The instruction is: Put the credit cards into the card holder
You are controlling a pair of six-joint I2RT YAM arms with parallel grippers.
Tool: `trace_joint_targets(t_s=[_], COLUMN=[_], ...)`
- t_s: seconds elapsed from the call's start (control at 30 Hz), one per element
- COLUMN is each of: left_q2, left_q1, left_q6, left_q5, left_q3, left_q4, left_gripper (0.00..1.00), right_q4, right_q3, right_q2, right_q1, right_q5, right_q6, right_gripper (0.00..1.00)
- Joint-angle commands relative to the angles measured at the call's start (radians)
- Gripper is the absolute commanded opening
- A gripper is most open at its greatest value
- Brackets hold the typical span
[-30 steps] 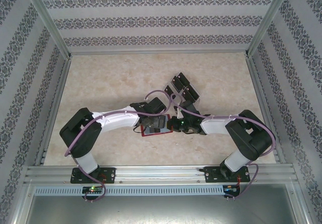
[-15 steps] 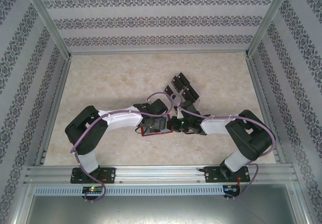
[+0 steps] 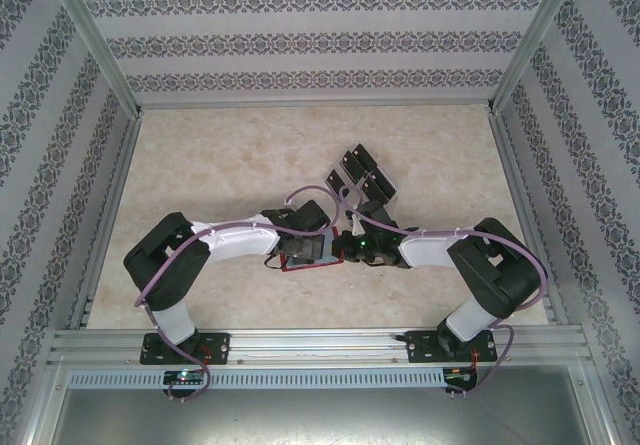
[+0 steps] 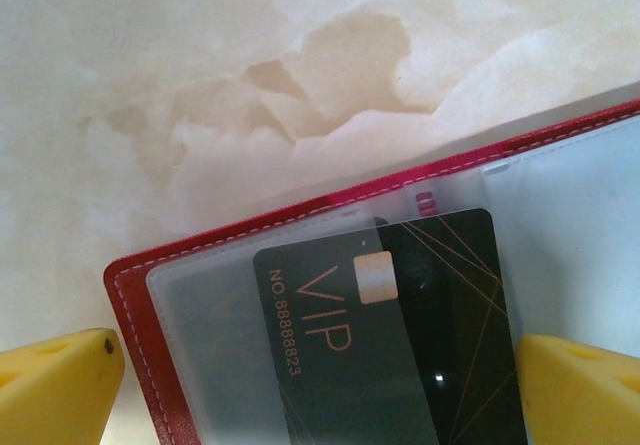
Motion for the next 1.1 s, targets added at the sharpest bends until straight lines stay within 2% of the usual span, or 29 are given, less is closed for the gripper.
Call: trace_joint_targets(t_s=[0.0,1.07], left_q2=[-0.025,-0.064], left_q1=[-0.004,0.055], left_q6=[-0.013,-0.017], left_q5=[-0.050,-0.091], left_q3=[-0.028,-0.060], left_q4=[-0.052,-0.067], left_gripper=[1.00,1.00], right_q4=[-0.035,-0.050], right_q3=[-0.009,-0.001], right_q2=[0.025,0.023], right_q1=[-0.013,-0.018], right_q5=[0.034,0.033], right_q6=[-0.001,-0.002], right_gripper=[0.00,0.00])
